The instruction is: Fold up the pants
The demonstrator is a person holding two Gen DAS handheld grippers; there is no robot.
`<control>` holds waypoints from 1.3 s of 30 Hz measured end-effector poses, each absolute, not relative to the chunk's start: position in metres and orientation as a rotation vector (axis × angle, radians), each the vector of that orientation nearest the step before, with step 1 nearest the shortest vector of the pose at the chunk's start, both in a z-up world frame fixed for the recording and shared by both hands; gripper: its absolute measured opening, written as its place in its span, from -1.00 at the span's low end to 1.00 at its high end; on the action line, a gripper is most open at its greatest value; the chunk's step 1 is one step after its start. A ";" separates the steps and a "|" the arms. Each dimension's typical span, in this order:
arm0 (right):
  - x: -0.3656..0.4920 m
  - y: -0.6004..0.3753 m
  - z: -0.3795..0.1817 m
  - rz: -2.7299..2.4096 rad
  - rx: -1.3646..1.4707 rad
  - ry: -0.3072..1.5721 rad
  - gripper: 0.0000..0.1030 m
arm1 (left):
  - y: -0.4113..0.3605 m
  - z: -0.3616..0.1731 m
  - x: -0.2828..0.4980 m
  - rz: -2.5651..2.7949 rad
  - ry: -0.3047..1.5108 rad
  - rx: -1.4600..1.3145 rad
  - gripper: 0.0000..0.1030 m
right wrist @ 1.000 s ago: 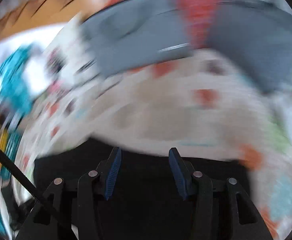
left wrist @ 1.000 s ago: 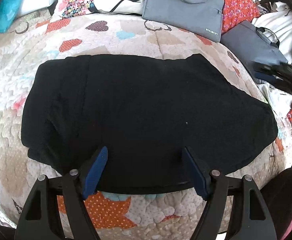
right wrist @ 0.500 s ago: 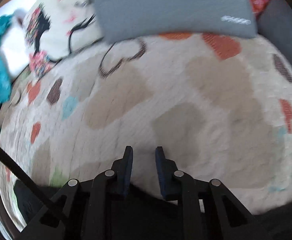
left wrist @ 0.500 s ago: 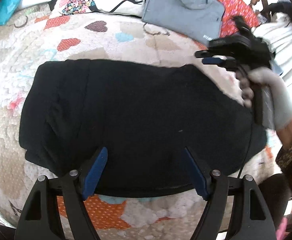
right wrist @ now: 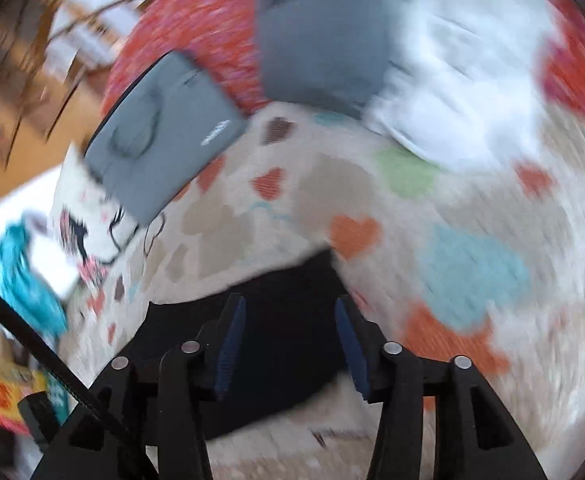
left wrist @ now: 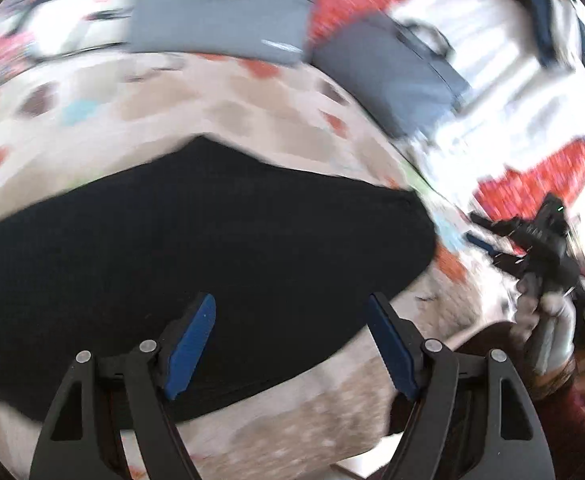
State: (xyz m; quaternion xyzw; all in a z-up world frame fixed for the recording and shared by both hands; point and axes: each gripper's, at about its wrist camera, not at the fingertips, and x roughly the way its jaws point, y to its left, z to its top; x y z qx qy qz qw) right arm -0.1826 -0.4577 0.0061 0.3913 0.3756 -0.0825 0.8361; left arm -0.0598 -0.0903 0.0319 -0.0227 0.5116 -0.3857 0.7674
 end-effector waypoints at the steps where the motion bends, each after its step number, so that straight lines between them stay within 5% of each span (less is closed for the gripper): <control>1: -0.191 -0.460 0.000 -0.168 0.866 0.802 0.02 | -0.111 0.034 -0.056 -0.866 1.123 -0.021 0.48; 12: -0.171 -0.413 -0.062 -0.060 0.926 0.878 0.02 | -0.316 0.029 -0.023 -1.043 1.163 0.246 0.48; 27: -0.142 -0.420 -0.075 -0.142 1.007 0.725 0.03 | -0.415 -0.039 -0.001 -1.130 1.291 0.351 0.59; 29: -0.136 -0.420 -0.073 -0.144 1.001 0.722 0.03 | -0.418 -0.037 -0.004 -1.139 1.292 0.377 0.41; 31: -0.128 -0.418 -0.069 -0.134 0.982 0.733 -0.18 | -0.416 -0.032 -0.006 -1.132 1.273 0.406 -0.39; 32: -0.124 -0.417 -0.068 -0.113 0.979 0.737 -0.52 | -0.410 -0.030 -0.004 -1.134 1.272 0.399 -0.47; 39: -0.107 -0.388 -0.040 -0.026 0.861 0.721 -0.62 | -0.348 0.021 0.005 -1.148 1.188 0.183 -0.55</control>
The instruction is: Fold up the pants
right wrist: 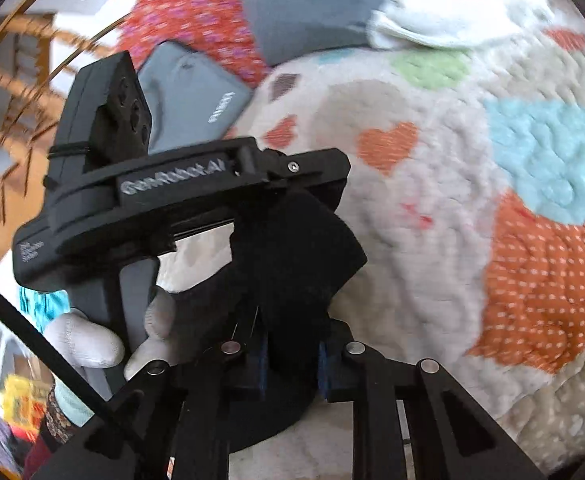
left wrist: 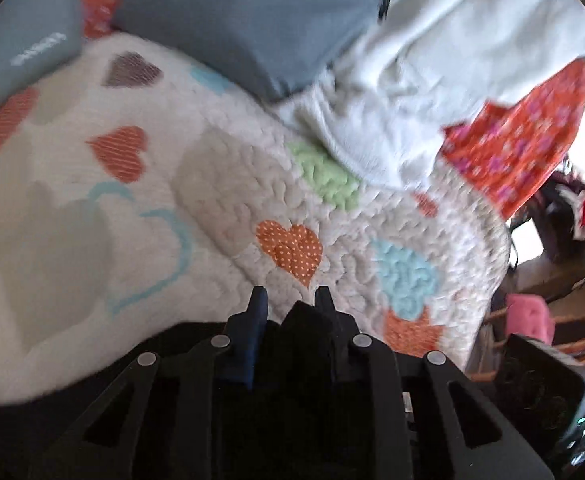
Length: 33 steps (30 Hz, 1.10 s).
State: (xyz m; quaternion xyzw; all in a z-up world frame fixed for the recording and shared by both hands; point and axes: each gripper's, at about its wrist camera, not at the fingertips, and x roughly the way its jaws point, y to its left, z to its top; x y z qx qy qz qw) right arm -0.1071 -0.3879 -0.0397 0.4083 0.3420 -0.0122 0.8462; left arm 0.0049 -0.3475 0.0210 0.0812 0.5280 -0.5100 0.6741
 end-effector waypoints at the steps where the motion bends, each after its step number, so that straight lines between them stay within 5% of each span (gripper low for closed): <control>1: -0.104 -0.379 -0.035 0.000 0.837 0.719 -0.62 | -0.335 0.027 0.007 -1.138 1.179 0.152 -0.55; 8: -0.071 -0.308 -0.025 0.183 0.692 0.796 -0.57 | -0.204 0.026 0.027 -0.952 1.146 -0.120 -0.51; 10: -0.059 -0.288 -0.030 0.230 0.663 0.842 -0.54 | -0.176 0.017 0.033 -0.914 1.166 -0.198 -0.33; 13: -0.051 -0.268 -0.034 0.274 0.642 0.874 -0.05 | -0.123 0.008 0.037 -0.890 1.183 -0.382 -0.12; 17: -0.049 -0.247 -0.034 0.330 0.573 0.891 0.14 | -0.064 0.016 0.031 -0.868 1.121 -0.578 0.12; 24: -0.054 -0.224 -0.044 0.368 0.474 0.925 0.21 | 0.001 0.016 0.007 -0.769 1.054 -0.728 0.16; 33: -0.067 -0.256 0.009 0.337 0.524 0.858 0.12 | 0.034 -0.007 -0.013 -0.691 1.059 -0.680 0.17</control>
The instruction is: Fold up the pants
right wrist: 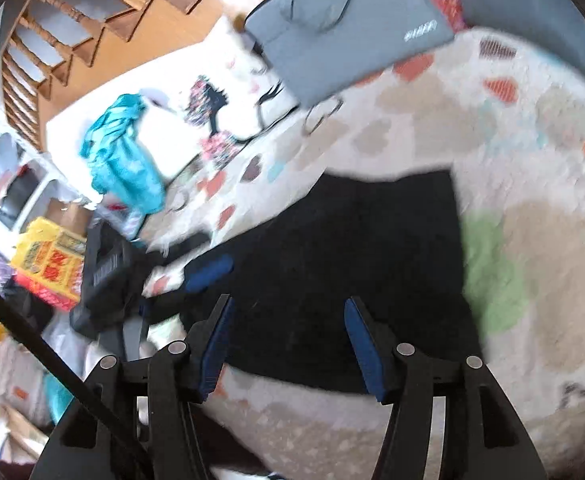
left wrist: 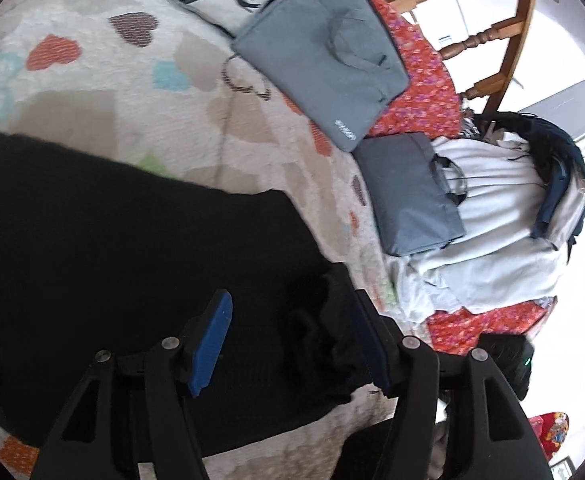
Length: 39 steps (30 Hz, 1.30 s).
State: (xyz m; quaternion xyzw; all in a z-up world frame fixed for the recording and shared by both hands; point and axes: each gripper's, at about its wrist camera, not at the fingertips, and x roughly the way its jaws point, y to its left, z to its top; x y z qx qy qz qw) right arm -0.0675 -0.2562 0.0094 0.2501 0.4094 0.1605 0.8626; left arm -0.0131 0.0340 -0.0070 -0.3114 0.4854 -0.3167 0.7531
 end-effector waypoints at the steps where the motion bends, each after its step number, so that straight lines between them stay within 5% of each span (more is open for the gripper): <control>1: -0.060 -0.256 0.010 0.306 0.507 0.874 -0.08 | 0.037 -0.009 -0.013 -0.680 1.065 -0.676 0.17; 4: -0.037 -0.253 -0.005 0.309 0.568 0.935 -0.38 | 0.043 -0.007 -0.014 -0.655 1.053 -0.666 0.17; 10: -0.024 -0.209 -0.064 0.479 0.644 1.141 -0.38 | 0.053 -0.005 -0.017 -0.612 1.036 -0.660 0.17; 15: -0.024 -0.203 -0.030 0.542 0.558 1.138 -0.35 | 0.056 -0.009 -0.016 -0.599 1.048 -0.694 0.17; 18: -0.022 -0.206 -0.002 0.449 0.425 1.083 -0.16 | 0.051 -0.006 -0.017 -0.591 1.048 -0.669 0.17; 20: -0.018 -0.195 0.006 0.350 0.293 1.076 0.18 | 0.050 -0.004 -0.018 -0.576 1.042 -0.657 0.17; 26: -0.002 -0.143 -0.022 0.190 0.029 1.121 0.21 | 0.065 -0.002 -0.017 -0.522 1.023 -0.665 0.17; 27: 0.000 -0.136 -0.029 0.152 -0.024 1.120 0.09 | 0.069 -0.002 -0.018 -0.511 1.021 -0.665 0.17; 28: 0.002 -0.136 -0.031 0.123 -0.050 1.120 -0.30 | 0.071 -0.002 -0.018 -0.504 1.020 -0.668 0.17; 29: 0.002 -0.142 -0.032 0.101 -0.054 1.119 -0.40 | 0.076 -0.002 -0.018 -0.499 1.018 -0.679 0.17; 34: 0.006 -0.182 -0.015 0.134 0.225 1.107 -0.68 | 0.088 0.001 -0.017 -0.507 1.003 -0.737 0.19; 39: 0.016 -0.181 -0.009 0.196 0.360 1.098 -0.68 | 0.089 0.007 -0.016 -0.507 0.984 -0.746 0.20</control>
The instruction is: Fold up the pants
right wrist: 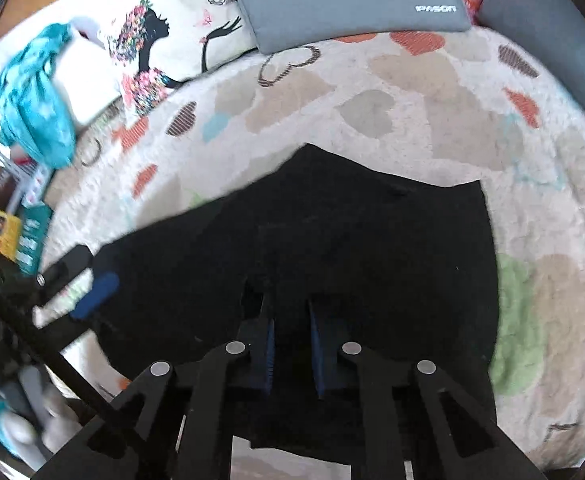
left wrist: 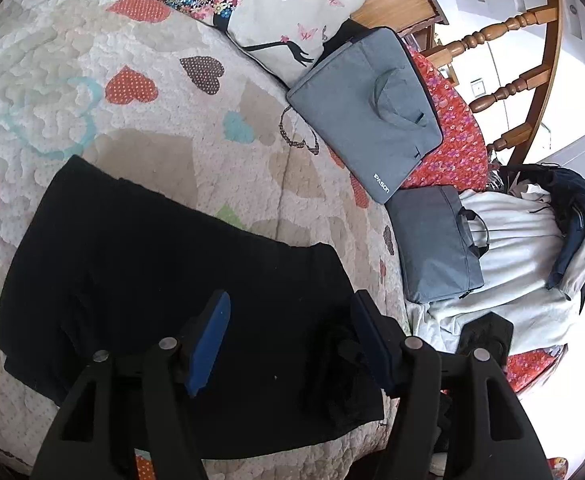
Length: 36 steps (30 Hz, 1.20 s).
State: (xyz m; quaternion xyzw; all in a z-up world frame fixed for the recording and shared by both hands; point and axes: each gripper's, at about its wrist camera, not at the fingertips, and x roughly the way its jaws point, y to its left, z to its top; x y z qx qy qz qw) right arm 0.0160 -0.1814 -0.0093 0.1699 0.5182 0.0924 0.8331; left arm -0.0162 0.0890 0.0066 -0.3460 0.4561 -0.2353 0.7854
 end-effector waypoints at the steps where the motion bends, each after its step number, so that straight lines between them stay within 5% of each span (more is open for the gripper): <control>1: 0.018 -0.177 -0.013 0.213 0.369 1.108 -0.63 | 0.089 0.007 -0.017 -0.505 0.983 -0.744 0.20; 9: 0.017 -0.180 -0.030 0.438 0.572 1.167 0.04 | 0.103 0.008 -0.017 -0.478 0.964 -0.779 0.22; 14: -0.003 -0.198 -0.040 0.536 0.674 1.226 0.04 | 0.086 0.016 -0.021 -0.517 0.947 -0.735 0.23; 23: -0.004 -0.307 0.002 0.372 0.906 0.928 0.05 | -0.022 0.028 -0.054 -0.854 0.964 -0.502 0.23; 30: 0.050 -0.290 -0.043 0.318 0.945 1.068 0.05 | -0.047 -0.021 -0.038 -0.791 1.154 -0.485 0.22; 34: 0.065 -0.298 -0.061 0.175 0.884 1.099 -0.38 | -0.040 -0.023 -0.038 -0.821 1.171 -0.520 0.23; 36: 0.055 -0.301 -0.045 0.152 0.870 1.047 -0.33 | -0.037 -0.026 -0.036 -0.830 1.182 -0.561 0.22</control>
